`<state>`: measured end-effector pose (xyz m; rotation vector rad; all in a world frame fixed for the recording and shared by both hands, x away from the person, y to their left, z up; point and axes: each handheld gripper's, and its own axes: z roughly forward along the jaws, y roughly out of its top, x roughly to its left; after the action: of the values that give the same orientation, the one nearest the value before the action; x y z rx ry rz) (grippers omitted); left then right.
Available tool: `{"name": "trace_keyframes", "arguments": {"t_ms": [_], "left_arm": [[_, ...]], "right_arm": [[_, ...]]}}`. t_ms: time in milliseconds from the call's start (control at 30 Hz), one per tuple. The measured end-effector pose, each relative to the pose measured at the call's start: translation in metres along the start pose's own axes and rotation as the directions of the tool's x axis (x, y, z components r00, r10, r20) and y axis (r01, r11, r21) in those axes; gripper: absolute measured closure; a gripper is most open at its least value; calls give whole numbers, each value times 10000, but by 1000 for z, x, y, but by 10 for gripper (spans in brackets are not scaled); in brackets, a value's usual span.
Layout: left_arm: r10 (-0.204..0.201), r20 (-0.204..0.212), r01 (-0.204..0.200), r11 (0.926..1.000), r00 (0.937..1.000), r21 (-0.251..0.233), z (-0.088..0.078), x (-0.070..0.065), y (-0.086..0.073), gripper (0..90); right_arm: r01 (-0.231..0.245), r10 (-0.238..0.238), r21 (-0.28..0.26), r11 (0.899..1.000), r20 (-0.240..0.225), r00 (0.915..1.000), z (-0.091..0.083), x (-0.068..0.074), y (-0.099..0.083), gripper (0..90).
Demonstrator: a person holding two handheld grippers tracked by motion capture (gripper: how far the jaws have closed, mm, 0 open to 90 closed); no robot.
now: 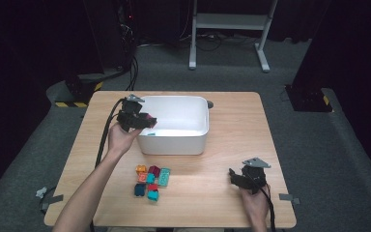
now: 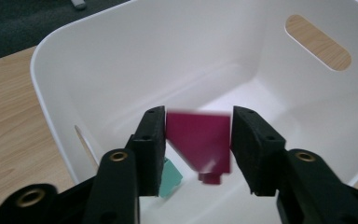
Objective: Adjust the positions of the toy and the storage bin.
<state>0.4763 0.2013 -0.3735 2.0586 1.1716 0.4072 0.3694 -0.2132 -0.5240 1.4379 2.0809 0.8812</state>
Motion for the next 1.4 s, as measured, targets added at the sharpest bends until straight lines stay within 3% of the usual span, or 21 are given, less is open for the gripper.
{"name": "trace_keyframes", "arguments": {"t_ms": [200,733,1000,1400], "left_arm": [[-165,11,166,9996,9999,-222,-7,3,-7,431],[-101,16,102,9927,9999,-1201,-58,2,-33,397],[-136,-24,132,9905,9999,-1369,-74,0,-51,397],[-276,-89,262,9908,9996,-1331,-81,-2,-77,395]], "right_arm": [[1,-1,-1,10000,0,10000,0,0,0,265],[-6,6,13,10000,-2,10000,0,0,0,265],[-2,2,15,10000,-2,10000,0,0,0,265],[-9,9,4,10000,0,10000,0,0,0,264]]}}
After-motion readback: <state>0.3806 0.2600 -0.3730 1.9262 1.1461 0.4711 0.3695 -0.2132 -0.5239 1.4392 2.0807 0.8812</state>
